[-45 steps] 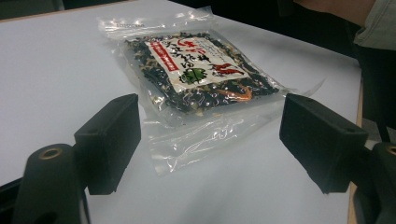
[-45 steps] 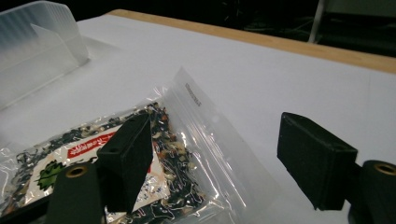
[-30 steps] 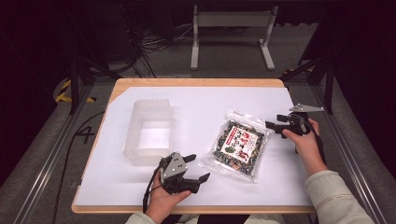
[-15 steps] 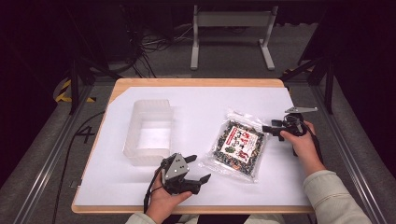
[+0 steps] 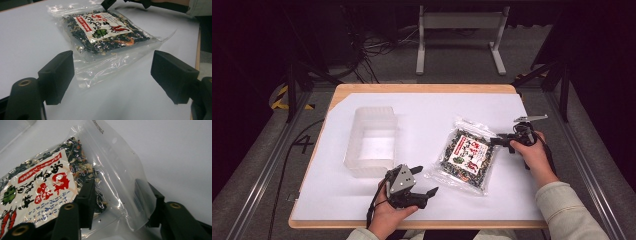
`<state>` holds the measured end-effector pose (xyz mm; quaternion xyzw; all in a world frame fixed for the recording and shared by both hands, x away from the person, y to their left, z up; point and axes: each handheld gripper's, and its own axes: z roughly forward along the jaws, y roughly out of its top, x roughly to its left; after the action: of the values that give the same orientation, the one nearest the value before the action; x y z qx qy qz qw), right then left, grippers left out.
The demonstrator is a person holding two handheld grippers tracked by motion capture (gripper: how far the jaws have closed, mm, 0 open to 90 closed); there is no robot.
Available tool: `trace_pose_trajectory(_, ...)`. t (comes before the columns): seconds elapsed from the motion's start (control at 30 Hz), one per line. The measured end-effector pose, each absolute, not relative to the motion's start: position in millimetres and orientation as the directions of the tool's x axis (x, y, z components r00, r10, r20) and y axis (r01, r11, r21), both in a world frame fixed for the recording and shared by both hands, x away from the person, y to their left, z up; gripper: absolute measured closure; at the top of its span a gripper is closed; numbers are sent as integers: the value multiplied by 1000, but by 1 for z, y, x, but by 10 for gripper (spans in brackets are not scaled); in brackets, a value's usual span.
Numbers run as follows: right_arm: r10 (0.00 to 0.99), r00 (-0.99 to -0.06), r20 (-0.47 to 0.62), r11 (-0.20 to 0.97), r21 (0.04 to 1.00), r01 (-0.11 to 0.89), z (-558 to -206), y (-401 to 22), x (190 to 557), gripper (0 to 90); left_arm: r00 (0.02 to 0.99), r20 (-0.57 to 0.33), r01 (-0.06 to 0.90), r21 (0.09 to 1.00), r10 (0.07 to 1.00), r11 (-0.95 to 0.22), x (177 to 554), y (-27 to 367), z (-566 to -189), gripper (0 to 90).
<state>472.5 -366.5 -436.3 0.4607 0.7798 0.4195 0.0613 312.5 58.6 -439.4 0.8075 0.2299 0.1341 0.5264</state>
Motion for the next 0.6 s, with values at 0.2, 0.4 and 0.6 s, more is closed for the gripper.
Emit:
trace_pose_trajectory(0.2, 769, -576, 277, 252, 697, 671, -432, -367, 472, 740, 862, -29, 232, 910, 506, -344, 313, 58, -440, 194)
trace_pose_trajectory(0.4, 772, -588, 240, 268, 716, 645, -427, -368, 471, 876, 856, -63, 265, 906, 512, -330, 312, 56, -437, 252)
trace_pose_trajectory(0.6, 784, -592, 186, 294, 729, 618, -420, -364, 467, 897, 850, -101, 299, 901, 518, -314, 315, 57, -435, 273)
